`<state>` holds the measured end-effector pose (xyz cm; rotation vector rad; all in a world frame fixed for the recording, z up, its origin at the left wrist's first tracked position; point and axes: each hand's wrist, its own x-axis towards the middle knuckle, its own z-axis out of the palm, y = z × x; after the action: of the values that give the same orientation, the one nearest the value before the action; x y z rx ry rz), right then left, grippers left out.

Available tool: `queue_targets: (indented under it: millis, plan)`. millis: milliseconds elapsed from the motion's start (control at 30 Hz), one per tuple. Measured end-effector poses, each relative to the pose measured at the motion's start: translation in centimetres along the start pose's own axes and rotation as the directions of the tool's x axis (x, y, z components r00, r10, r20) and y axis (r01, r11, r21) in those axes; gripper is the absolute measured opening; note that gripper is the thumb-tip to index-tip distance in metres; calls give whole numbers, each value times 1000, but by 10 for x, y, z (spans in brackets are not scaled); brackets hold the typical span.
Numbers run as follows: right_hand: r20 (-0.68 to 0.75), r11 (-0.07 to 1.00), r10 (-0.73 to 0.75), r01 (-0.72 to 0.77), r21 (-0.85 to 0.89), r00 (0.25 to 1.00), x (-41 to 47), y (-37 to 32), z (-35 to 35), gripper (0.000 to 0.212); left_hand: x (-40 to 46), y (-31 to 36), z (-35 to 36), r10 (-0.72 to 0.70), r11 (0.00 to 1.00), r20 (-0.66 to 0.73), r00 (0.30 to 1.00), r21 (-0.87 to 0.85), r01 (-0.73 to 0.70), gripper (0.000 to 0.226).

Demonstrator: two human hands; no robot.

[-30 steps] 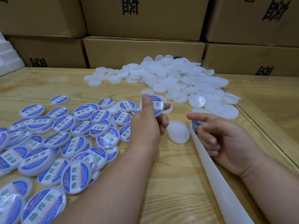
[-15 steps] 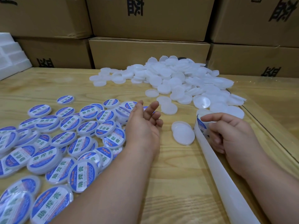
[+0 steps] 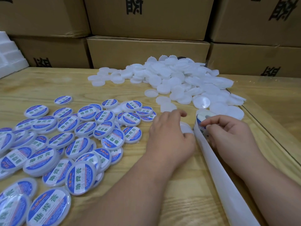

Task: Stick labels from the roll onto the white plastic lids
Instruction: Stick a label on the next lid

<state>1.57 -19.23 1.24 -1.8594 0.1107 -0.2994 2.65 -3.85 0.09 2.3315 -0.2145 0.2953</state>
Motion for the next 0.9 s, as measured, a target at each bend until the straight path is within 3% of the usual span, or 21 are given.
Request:
queue_targets:
  millis: [167,367,467,533,600,733,900]
  plan:
    - [-60,998,-21,17,-66,998,0,-1,-1,26,-1,-4,7,-2,985,90,996,175,-14,61]
    - [-163,988,-50,24,-154,985,0,-2,-8,16,0,-5,7,0,981,68,998,192,-13,56]
    - [-187,979,-72,34,-201,980,1,-2,-10,25,1,-3,4,-5,996,50,999,92,0,52]
    - [-170,978,-79,43,-206,982,0,-3,-9,40,2,-2,2,-14,999,38,999,-46,16,49]
    - [-127,979,-84,58,-195,988,-1,-3,-6,43,2,-1,-1,-8,975,26,1000,-223,13,51]
    - [-14,971,-104,99,-217,994,-3,-2,-2,30,0,0,-5,-14,910,-24,1000,-414,3,38]
    - [148,970,-71,103,-218,986,-3,0,-1,10,2,-1,-4,-54,922,5,999,-383,52,2]
